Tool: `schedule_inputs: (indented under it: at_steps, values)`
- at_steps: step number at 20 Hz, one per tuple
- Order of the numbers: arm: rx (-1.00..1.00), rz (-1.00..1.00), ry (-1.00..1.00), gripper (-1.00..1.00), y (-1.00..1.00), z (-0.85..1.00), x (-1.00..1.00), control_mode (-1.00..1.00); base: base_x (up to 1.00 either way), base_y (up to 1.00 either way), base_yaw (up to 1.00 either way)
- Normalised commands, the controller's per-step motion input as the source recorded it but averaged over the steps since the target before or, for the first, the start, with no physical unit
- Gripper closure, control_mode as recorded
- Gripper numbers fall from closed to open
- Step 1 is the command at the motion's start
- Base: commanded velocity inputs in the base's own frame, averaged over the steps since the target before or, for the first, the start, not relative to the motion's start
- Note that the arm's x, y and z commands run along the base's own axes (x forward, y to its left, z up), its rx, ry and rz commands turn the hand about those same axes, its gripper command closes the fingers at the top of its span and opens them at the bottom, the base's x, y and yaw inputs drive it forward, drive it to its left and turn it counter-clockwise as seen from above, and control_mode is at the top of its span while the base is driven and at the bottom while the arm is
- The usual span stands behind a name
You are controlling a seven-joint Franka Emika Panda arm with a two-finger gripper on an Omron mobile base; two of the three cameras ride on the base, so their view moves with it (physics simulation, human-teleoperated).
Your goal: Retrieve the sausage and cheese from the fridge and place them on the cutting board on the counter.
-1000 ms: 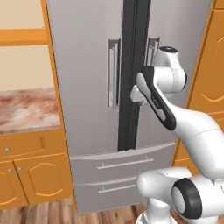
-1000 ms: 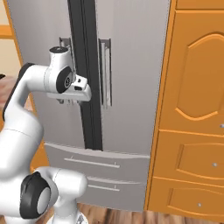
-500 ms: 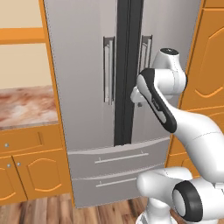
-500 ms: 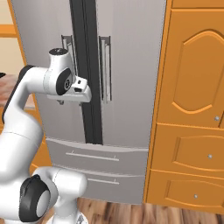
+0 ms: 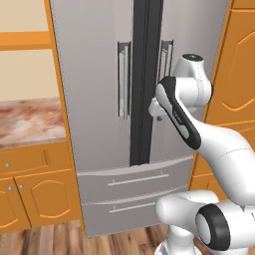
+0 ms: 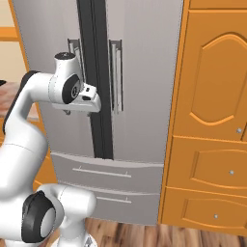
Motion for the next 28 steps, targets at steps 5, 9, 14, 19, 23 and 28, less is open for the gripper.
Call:
schedule_inputs:
  at_steps: [5, 9, 14, 19, 23, 28]
  values:
    - [0.0, 0.0, 0.0, -1.0, 0.0, 0.0, 0.0, 1.0, 0.0, 0.0, 0.0]
    - [0.0, 0.0, 0.0, -1.0, 0.0, 0.0, 0.0, 1.0, 0.0, 0.0, 0.0]
    - [0.0, 0.0, 0.0, -1.0, 0.0, 0.0, 0.0, -1.0, 0.0, 0.0, 0.0]
    - [0.0, 0.0, 0.0, -1.0, 0.0, 0.0, 0.0, -1.0, 0.0, 0.0, 0.0]
    - [0.0, 0.0, 0.0, -1.0, 0.0, 0.0, -0.09, -1.0, 0.0, 0.0, 0.0]
    - [0.0, -0.01, -0.05, -1.0, 0.1, -0.24, -0.05, -1.0, 0.0, 0.0, 0.0]
